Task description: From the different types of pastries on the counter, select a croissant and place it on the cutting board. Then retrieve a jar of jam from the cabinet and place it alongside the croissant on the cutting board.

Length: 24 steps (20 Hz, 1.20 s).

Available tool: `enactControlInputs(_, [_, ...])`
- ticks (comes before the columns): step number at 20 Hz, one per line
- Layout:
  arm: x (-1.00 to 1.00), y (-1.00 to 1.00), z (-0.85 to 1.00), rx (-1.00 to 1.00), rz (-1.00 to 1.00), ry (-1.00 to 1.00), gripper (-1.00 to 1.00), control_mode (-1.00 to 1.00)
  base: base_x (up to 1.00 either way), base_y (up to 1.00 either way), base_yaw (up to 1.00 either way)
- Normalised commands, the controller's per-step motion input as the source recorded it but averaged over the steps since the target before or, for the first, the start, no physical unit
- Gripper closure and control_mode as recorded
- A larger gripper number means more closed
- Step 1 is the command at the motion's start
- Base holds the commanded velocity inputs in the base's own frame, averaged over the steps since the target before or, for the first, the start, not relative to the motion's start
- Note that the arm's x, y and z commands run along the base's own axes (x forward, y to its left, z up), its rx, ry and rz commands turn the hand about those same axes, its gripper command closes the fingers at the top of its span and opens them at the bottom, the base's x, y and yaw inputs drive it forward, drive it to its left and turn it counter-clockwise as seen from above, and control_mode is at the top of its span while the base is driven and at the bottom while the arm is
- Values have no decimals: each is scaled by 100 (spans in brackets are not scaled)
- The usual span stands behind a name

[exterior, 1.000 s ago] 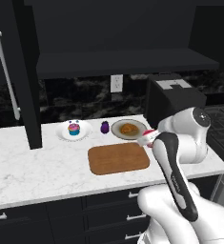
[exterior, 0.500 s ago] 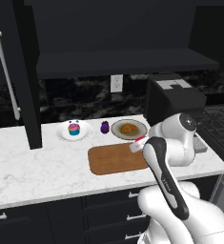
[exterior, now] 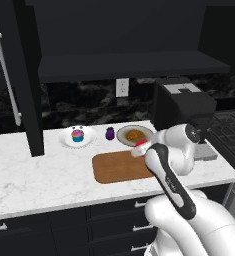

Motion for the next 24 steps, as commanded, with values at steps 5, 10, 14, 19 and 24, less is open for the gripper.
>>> enactControlInputs(5, [11,65,-100,25,0,0,100,-100,0,0,0])
enactControlInputs(10, [31,44,-100,33,2,0,100,-100,0,0,0])
enactControlInputs(14, [17,3,-28,-3,2,0,100,-100,0,0,0])
enactControlInputs(19, [16,0,-48,-20,0,-9,100,-100,0,0,0])
enactControlInputs(24, [4,0,-22,-7,1,-5,100,-100,0,0,0])
